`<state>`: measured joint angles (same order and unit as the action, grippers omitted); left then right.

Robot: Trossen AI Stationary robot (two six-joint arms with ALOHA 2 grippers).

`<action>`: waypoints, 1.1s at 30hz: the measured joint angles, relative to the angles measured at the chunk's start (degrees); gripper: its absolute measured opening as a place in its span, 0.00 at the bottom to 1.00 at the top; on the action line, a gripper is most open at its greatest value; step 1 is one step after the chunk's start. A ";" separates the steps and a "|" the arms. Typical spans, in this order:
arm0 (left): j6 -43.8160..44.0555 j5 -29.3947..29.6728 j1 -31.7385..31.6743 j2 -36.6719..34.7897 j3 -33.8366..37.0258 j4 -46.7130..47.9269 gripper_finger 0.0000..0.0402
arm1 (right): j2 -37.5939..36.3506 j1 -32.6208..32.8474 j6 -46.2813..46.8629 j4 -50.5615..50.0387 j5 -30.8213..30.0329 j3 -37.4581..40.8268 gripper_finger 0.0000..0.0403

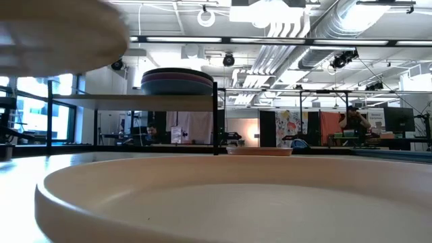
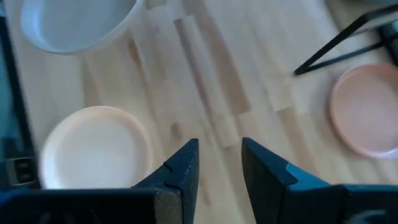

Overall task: Place and stack plates onto a shelf
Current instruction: Put the white plate on the shelf

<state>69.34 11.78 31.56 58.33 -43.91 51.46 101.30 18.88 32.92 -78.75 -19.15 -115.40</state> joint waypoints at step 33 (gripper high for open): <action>-0.74 40.29 -36.33 -15.90 -13.05 4.68 0.00 | 0.00 -22.31 -33.46 -5.04 2.22 -0.02 0.25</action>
<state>68.60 52.07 -4.78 42.43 -56.96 56.15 101.30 -3.43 -0.54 -83.79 -16.94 -115.42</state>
